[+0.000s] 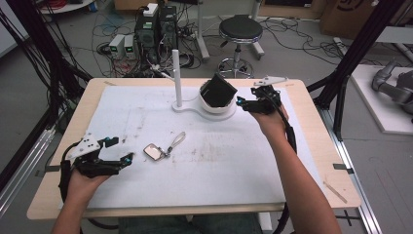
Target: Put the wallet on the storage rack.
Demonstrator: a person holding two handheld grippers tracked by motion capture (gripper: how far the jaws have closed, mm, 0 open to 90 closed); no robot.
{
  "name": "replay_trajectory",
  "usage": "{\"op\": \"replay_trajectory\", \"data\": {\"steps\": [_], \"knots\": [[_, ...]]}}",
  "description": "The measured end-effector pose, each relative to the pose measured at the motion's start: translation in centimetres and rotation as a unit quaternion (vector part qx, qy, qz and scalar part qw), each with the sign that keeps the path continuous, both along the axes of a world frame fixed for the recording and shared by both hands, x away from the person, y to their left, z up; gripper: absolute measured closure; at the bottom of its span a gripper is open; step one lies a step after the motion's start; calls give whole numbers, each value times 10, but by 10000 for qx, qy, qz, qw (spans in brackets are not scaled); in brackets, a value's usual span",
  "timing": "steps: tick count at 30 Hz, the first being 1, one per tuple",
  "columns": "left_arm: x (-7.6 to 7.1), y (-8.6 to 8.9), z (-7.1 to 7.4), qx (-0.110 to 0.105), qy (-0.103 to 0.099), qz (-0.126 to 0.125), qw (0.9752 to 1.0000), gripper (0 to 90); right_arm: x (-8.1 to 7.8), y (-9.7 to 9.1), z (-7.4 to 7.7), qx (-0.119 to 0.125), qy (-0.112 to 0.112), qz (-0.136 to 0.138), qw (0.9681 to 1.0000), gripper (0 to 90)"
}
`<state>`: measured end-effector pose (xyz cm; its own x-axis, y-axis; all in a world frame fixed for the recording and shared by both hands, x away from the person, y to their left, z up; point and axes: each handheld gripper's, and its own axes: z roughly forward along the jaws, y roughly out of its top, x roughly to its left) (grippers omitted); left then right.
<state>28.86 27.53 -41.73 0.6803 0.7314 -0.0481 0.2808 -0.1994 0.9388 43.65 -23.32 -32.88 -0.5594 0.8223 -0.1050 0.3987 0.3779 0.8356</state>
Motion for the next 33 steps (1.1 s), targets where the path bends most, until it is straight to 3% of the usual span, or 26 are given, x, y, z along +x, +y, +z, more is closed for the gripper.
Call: {"op": "replay_trajectory", "data": {"steps": [17, 29, 33], "knots": [[26, -26, 0, -55, -9, -343, 9994, 153, -56, -44, -28, 512, -53, -74, 9986, 248], [35, -33, 2, -60, -48, -376, 9993, 153, -93, -55, -62, 841, -14, -58, 9964, 209], [35, -33, 3, -64, -59, -376, 9993, 153, -98, -54, -69, 934, 13, -3, 9956, 205]]}}
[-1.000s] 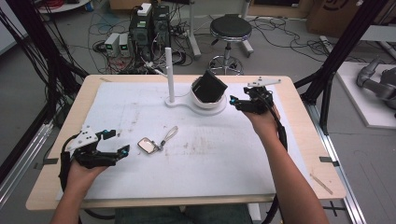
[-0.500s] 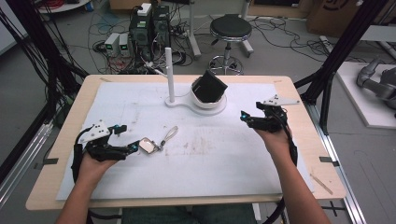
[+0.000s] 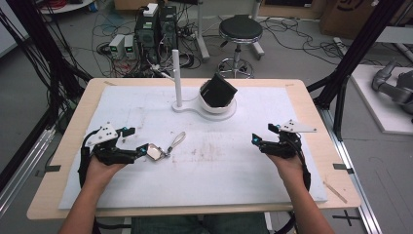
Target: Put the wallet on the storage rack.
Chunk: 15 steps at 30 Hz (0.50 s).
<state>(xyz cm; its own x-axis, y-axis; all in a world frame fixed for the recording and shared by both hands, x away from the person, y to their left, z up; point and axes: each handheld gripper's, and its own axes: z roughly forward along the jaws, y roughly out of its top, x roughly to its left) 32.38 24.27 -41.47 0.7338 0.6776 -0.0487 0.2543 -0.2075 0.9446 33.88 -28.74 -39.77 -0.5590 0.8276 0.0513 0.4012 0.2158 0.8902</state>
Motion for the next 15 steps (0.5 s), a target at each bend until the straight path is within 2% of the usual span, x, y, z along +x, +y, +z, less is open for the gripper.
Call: {"op": "replay_trajectory", "data": {"steps": [1, 6, 15], "knots": [[0, 0, 0, -11, 4, -8, 10000, 153, -3, 0, -3, 76, -5, -39, 10000, 201], [-1, -1, 0, -38, -20, -34, 10000, 152, -6, 3, -7, 128, 24, -55, 9999, 198], [0, -6, 1, 27, -7, -71, 10000, 152, -6, 1, -12, 38, 80, -48, 9999, 198]]}}
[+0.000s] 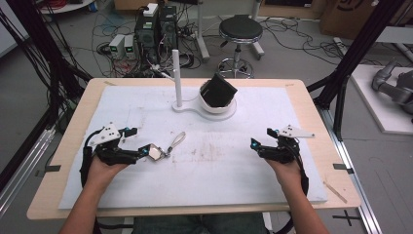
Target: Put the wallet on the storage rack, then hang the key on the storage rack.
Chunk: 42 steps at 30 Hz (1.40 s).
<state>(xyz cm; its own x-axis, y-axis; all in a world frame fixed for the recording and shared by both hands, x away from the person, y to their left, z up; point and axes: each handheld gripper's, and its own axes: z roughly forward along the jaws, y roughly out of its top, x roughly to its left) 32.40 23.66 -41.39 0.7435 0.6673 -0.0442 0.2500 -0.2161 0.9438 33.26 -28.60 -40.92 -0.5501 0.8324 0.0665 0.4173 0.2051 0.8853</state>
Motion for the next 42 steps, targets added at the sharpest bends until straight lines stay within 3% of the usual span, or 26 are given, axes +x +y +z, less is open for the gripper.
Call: {"op": "replay_trajectory", "data": {"steps": [10, 21, 30, 34, 37, 42], "knots": [[1, -1, -2, -14, 95, 24, 10000, 152, 0, -3, 1, 35, -39, -130, 9999, 198], [2, -15, -4, 95, 230, 30, 9997, 152, 3, 0, -1, -2, -45, -6, 10000, 198], [7, -37, -10, 348, 389, -172, 9985, 152, 4, -2, -3, -62, 40, -13, 10000, 198], [10, -47, -13, 470, 491, -169, 9975, 152, 2, -2, -1, -127, -22, -45, 9999, 198], [14, -52, -14, 443, 555, -114, 9974, 152, 1, 0, -1, -165, -27, -39, 9999, 198], [26, -67, -20, 635, 711, -233, 9952, 153, 2, 2, -3, -247, 6, -20, 9997, 198]]}}
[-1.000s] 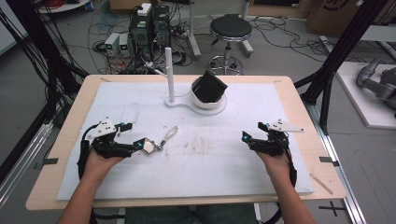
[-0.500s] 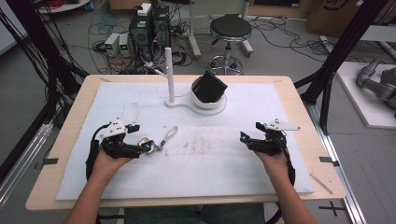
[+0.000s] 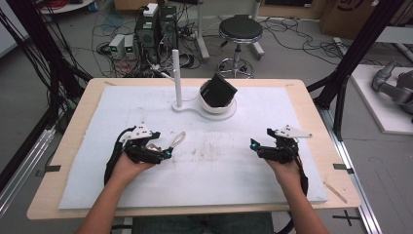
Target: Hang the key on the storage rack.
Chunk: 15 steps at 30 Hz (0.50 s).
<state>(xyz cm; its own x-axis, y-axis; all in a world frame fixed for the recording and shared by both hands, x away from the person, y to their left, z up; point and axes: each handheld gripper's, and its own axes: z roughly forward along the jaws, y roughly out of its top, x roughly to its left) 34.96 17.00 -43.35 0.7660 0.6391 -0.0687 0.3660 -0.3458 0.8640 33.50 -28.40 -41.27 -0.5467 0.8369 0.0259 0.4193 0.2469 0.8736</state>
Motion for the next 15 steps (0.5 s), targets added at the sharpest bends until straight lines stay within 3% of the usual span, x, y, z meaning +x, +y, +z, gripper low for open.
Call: {"op": "replay_trajectory", "data": {"steps": [4, 5, 8, 9, 15], "knots": [[8, -11, -7, 219, 214, 15, 9995, 154, 2, 1, -2, -21, 31, -29, 10000, 198], [12, -16, -9, 361, 299, 47, 9989, 154, 2, 2, -2, -59, 36, -13, 10000, 198], [14, -20, -11, 540, 326, 42, 9980, 165, 2, 3, -3, -94, 44, 23, 9999, 198], [16, -23, -13, 646, 408, 53, 9971, 177, 2, 3, -3, -97, 54, 25, 9999, 198], [18, -24, -17, 774, 493, 120, 9957, 318, 2, 3, -5, -178, 81, 47, 9998, 200]]}}
